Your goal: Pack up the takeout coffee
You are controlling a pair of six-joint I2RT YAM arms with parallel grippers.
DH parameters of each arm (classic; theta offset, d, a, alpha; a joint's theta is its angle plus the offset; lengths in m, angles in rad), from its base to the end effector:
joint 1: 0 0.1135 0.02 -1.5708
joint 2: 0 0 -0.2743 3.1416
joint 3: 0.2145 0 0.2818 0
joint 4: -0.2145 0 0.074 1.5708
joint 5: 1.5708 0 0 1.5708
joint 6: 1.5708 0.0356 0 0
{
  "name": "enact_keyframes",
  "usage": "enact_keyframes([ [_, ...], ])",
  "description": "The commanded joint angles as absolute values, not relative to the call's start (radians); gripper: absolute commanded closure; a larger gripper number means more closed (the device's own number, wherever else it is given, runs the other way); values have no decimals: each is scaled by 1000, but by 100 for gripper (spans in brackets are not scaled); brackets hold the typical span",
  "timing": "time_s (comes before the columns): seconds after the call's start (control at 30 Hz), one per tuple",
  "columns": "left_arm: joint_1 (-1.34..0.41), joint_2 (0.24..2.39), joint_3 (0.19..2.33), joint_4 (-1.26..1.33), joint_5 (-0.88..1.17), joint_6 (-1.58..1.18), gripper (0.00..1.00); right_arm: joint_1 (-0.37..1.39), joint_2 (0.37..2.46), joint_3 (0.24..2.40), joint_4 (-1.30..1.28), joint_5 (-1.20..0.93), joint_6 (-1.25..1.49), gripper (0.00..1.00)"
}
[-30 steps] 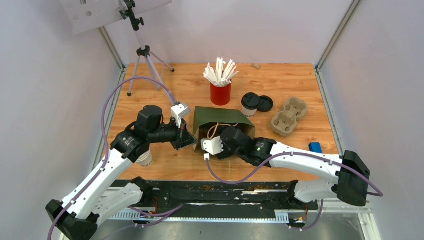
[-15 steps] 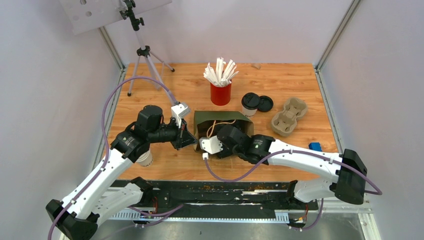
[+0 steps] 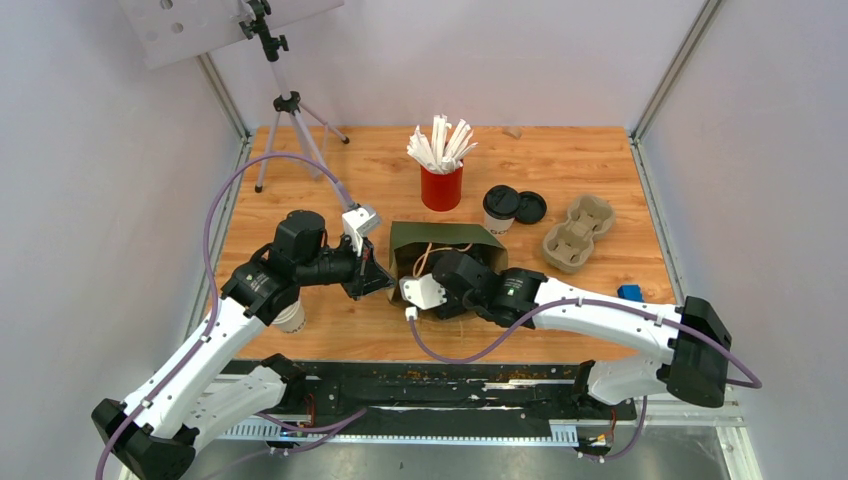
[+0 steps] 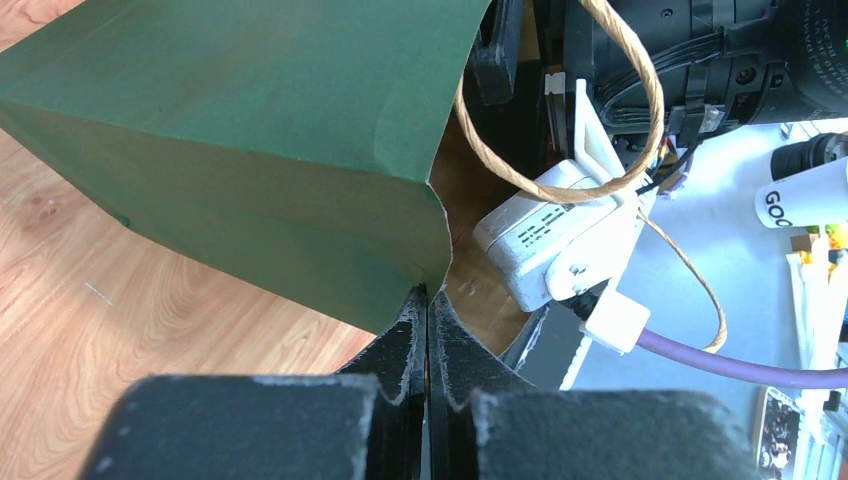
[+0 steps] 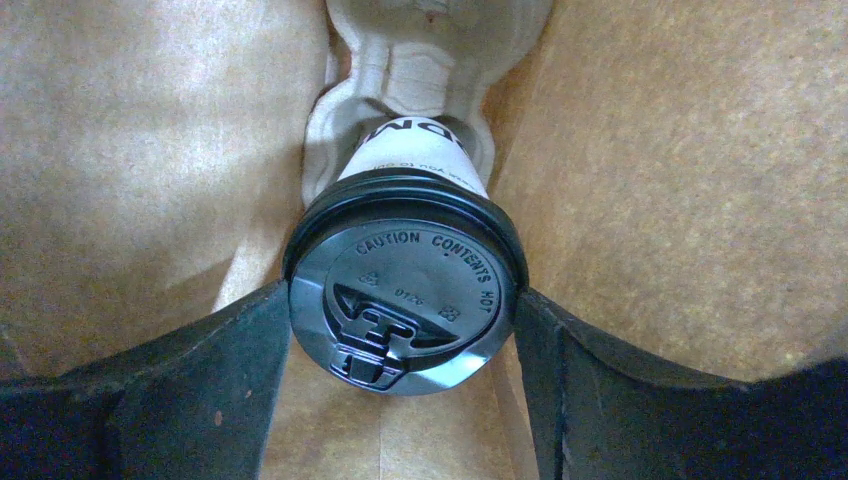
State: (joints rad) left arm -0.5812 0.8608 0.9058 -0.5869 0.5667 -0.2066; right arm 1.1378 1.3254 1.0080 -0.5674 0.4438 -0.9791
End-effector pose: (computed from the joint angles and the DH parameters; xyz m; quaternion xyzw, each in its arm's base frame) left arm 0.1589 -0.1273 0.3402 0.2908 0.7956 -0.4061 0.3428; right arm 0.1401 0.2667 0.2685 -0.7644 0.5149 -0.1806 0.3435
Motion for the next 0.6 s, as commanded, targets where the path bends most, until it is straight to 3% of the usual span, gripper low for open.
enact_keyframes([
  [0.0, -585, 851, 937, -551, 579, -222, 100, 1144, 1341, 1015, -571, 443, -946, 35],
  [0.57, -584, 851, 935, -543, 590, -232, 100, 1106, 1363, 959, -436, 449, -929, 35],
])
